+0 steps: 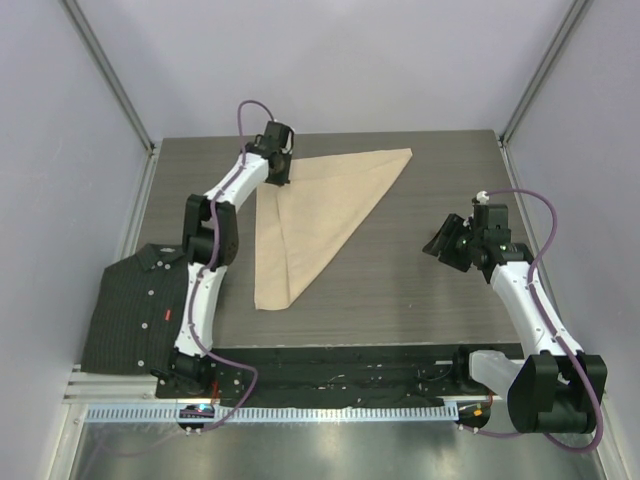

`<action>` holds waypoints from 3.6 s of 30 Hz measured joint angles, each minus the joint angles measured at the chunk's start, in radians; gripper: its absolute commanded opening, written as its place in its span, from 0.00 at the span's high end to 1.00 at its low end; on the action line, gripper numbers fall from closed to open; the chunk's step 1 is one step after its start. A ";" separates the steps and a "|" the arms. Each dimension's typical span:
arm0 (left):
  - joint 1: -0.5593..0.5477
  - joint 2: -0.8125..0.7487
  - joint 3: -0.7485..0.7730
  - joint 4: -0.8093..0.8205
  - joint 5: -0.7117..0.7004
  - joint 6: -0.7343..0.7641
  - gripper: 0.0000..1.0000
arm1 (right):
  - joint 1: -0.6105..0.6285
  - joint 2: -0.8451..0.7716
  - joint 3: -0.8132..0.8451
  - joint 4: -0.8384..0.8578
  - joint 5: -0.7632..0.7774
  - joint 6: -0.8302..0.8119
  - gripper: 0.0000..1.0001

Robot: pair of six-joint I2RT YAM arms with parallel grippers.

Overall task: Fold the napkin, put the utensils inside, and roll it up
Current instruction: Fold the napkin

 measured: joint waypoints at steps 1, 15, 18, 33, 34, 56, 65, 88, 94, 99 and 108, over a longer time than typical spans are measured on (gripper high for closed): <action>0.005 0.000 0.006 -0.003 0.000 0.005 1.00 | 0.000 0.001 0.000 0.000 0.002 0.000 0.43; 0.067 0.046 0.155 -0.001 0.031 0.077 1.00 | 0.000 0.037 0.000 0.000 0.018 0.000 0.43; 0.072 0.075 0.178 0.001 0.035 0.092 1.00 | 0.000 0.042 0.000 0.000 0.021 0.000 0.43; 0.105 0.101 0.206 0.035 0.045 0.124 1.00 | 0.000 0.082 0.000 0.002 0.026 0.000 0.43; 0.108 0.104 0.211 0.036 0.045 0.124 1.00 | 0.000 0.082 0.000 0.003 0.026 0.000 0.43; 0.130 0.165 0.266 0.076 0.052 0.155 1.00 | 0.000 0.111 -0.010 0.017 0.033 0.001 0.43; 0.133 0.185 0.270 0.094 0.050 0.163 1.00 | 0.000 0.142 -0.010 0.028 0.033 0.002 0.43; 0.146 0.200 0.278 0.124 0.041 0.178 0.34 | 0.000 0.173 -0.013 0.050 0.033 0.006 0.41; 0.150 0.200 0.277 0.153 0.022 0.164 0.02 | 0.000 0.173 -0.013 0.054 0.033 0.010 0.41; 0.149 0.150 0.216 0.171 0.021 0.141 0.00 | 0.000 0.173 -0.010 0.053 0.042 0.010 0.41; 0.132 -0.260 -0.094 0.180 0.050 0.069 0.00 | -0.036 0.193 0.092 0.056 0.088 0.005 0.41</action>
